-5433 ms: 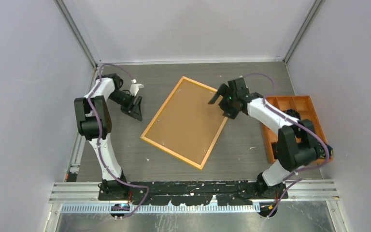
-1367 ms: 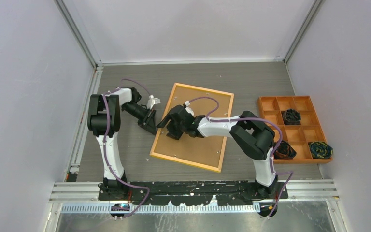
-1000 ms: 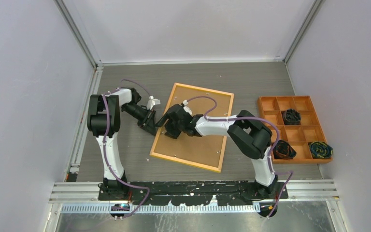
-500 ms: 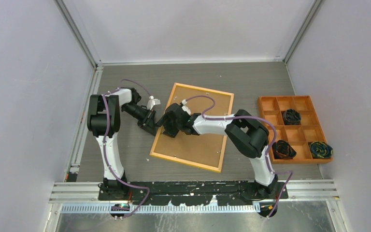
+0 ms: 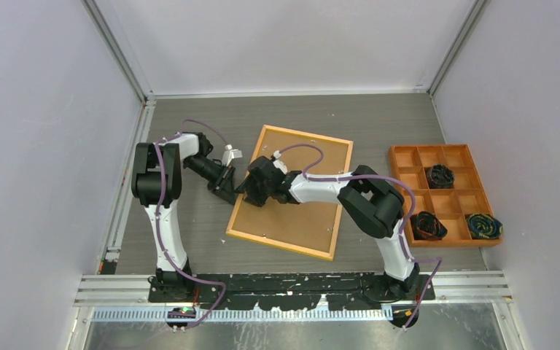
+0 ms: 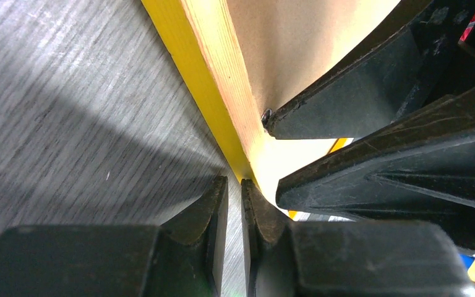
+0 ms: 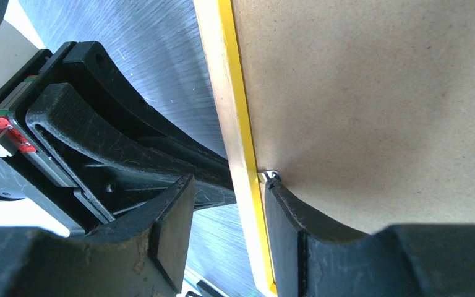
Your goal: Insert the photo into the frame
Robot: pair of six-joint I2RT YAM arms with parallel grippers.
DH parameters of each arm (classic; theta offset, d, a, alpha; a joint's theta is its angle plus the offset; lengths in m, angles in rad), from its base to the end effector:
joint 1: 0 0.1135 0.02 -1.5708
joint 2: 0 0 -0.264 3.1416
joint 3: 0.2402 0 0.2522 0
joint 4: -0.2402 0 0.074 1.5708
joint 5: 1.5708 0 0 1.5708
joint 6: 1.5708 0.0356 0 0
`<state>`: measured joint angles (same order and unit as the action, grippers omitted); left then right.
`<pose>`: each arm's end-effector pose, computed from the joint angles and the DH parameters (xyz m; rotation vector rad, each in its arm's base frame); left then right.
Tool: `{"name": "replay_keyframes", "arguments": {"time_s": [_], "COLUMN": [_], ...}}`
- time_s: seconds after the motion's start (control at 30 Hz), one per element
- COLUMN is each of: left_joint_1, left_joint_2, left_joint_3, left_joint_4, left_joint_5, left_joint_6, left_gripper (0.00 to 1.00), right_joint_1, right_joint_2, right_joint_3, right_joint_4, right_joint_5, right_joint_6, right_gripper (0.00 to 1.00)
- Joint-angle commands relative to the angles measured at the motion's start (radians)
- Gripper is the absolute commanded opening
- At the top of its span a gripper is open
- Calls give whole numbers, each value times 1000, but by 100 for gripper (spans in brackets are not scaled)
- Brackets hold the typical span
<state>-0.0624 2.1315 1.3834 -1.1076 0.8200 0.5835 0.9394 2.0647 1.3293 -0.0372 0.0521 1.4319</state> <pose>0.3508 -0.0480 0.1201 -0.7254 -2.7193 1.2835 0.2645 0.3585 0.1496 0.6665 2.5337 0.9982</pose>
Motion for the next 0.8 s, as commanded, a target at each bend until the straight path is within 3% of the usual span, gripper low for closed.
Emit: {"name": "replay_keyframes", "arguments": {"time_s": [0.0, 0.53, 0.77], "left_joint_1": [-4, -7, -11], "left_joint_2": [-32, -28, -24], "left_joint_3": [-15, -23, -28], "left_joint_4": [17, 18, 20], "left_joint_5": [-10, -4, -5], "left_joint_6": [30, 37, 45], "left_gripper": [17, 17, 17], "right_joint_1": [-5, -13, -18], "right_joint_2": [36, 51, 67], "right_joint_3": [37, 43, 53], "right_joint_4": [34, 34, 61], "right_joint_5": [73, 86, 87], "right_joint_6": [-12, -51, -65], "right_gripper": [49, 30, 27]}}
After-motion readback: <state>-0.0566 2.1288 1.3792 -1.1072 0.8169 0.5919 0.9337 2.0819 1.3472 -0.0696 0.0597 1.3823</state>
